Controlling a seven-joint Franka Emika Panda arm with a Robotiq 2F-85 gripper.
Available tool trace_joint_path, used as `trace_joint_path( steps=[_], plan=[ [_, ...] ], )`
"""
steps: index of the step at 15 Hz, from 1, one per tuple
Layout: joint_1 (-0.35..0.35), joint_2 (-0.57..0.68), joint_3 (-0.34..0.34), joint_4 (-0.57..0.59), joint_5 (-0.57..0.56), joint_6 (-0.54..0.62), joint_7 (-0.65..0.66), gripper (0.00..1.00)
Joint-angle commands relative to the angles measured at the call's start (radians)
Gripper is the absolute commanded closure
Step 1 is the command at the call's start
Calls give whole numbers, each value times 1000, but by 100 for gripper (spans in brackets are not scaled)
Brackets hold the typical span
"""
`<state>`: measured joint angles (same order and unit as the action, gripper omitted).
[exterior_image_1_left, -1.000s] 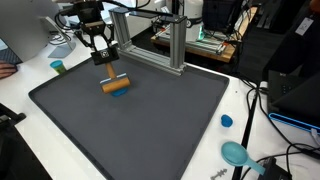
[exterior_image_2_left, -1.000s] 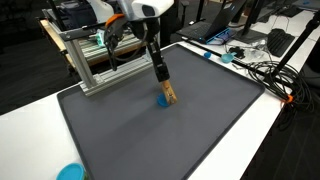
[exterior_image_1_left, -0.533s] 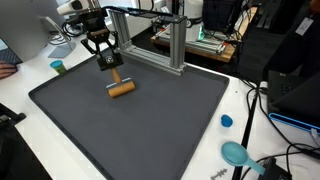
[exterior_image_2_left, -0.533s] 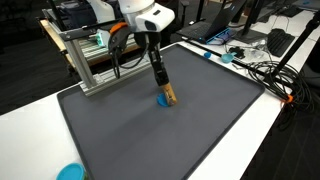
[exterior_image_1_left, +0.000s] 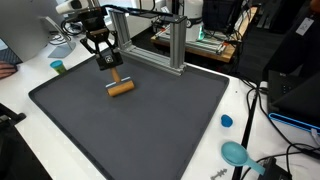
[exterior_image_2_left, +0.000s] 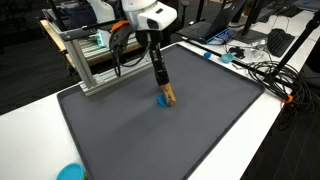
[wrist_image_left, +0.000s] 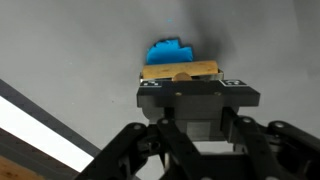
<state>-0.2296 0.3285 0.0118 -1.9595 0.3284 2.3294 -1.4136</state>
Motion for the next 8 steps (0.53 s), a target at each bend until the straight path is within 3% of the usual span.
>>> trace_joint_path(
  steps=[1,8],
  plan=[
    [-1,-56,-4,0,-26,-45,-12,79],
    [40,-59,-25,48,-173,-153,86,79]
  ],
)
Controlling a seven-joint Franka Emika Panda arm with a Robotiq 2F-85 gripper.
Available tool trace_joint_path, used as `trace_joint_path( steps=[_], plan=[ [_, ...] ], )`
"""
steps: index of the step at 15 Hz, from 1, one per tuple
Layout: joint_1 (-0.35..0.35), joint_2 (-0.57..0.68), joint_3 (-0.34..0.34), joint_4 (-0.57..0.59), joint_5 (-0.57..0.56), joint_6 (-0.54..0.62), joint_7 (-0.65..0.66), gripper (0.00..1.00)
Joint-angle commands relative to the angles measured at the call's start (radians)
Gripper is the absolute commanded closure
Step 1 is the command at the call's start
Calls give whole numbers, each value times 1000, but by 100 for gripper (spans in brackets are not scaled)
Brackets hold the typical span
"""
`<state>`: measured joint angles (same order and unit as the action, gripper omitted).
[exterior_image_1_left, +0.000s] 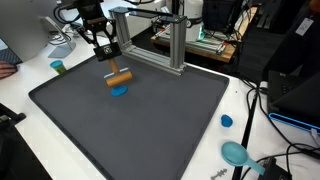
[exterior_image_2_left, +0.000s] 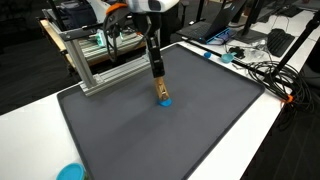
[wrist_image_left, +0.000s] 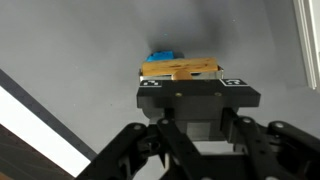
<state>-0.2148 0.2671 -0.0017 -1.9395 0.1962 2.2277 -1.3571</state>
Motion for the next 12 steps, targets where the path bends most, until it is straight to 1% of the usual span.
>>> trace_joint_path(
  steps=[1,6,12],
  plan=[
    [27,4,-6,28,-33,-51,22,79],
    [63,9,-5,30,-54,-9,56,79],
    [91,63,-12,76,-143,42,167,79]
  ],
)
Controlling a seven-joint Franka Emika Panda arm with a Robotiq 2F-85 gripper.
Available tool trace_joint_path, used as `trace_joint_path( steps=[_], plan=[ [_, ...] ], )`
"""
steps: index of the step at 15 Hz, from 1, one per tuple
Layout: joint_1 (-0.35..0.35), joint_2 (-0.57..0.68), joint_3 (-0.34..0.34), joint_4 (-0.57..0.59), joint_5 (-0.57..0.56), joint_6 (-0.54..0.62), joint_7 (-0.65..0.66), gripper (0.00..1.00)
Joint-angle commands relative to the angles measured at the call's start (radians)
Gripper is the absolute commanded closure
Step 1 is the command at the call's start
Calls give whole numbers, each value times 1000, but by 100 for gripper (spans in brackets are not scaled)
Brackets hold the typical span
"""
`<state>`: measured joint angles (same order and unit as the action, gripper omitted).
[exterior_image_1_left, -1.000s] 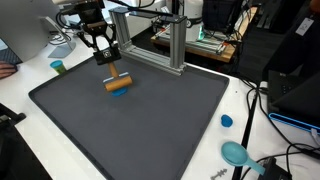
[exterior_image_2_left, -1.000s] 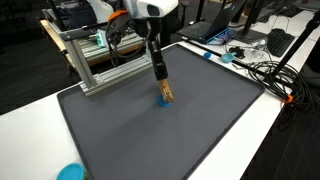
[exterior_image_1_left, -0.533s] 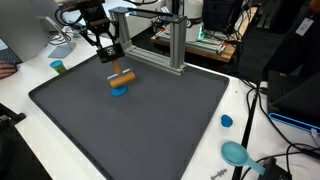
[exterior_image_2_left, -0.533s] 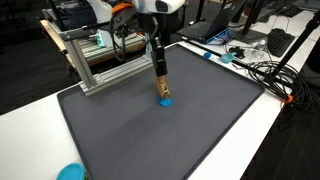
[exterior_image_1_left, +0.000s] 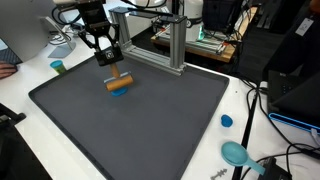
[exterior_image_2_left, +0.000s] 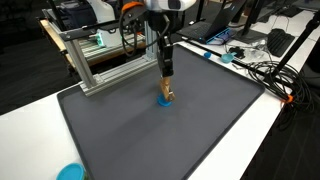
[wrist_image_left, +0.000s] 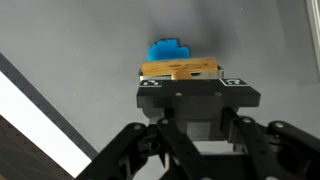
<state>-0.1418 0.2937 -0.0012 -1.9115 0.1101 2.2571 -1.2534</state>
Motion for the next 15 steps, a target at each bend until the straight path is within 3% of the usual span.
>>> trace_joint_path(
  steps=[1,15],
  plan=[
    [20,49,-13,58,-76,6,81,79],
    [61,230,-19,202,-286,-152,267,79]
  ],
)
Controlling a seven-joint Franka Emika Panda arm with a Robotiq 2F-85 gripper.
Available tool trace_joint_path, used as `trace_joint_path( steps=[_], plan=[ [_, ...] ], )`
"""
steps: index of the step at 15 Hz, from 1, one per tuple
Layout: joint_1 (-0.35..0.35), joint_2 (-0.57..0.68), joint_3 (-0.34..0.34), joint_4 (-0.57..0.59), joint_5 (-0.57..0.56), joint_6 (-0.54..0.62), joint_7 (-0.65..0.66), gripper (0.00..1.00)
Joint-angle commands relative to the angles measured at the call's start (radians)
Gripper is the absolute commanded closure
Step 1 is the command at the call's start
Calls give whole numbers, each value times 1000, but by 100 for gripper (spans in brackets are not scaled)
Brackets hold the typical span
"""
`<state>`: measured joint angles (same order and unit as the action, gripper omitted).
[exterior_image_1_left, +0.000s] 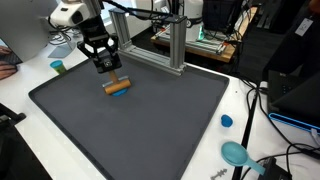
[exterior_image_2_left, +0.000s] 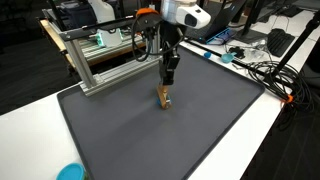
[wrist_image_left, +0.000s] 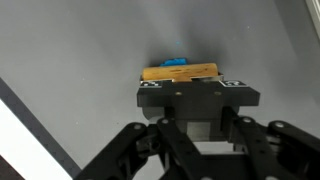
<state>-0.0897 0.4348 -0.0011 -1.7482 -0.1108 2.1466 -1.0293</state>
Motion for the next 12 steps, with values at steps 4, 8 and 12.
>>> trace_joint_path(
  steps=[4,8,12],
  plan=[
    [11,120,-11,53,-69,-72,48,79],
    [16,137,-13,54,-80,-89,57,79],
    [22,143,-21,57,-99,-82,91,79]
  ],
)
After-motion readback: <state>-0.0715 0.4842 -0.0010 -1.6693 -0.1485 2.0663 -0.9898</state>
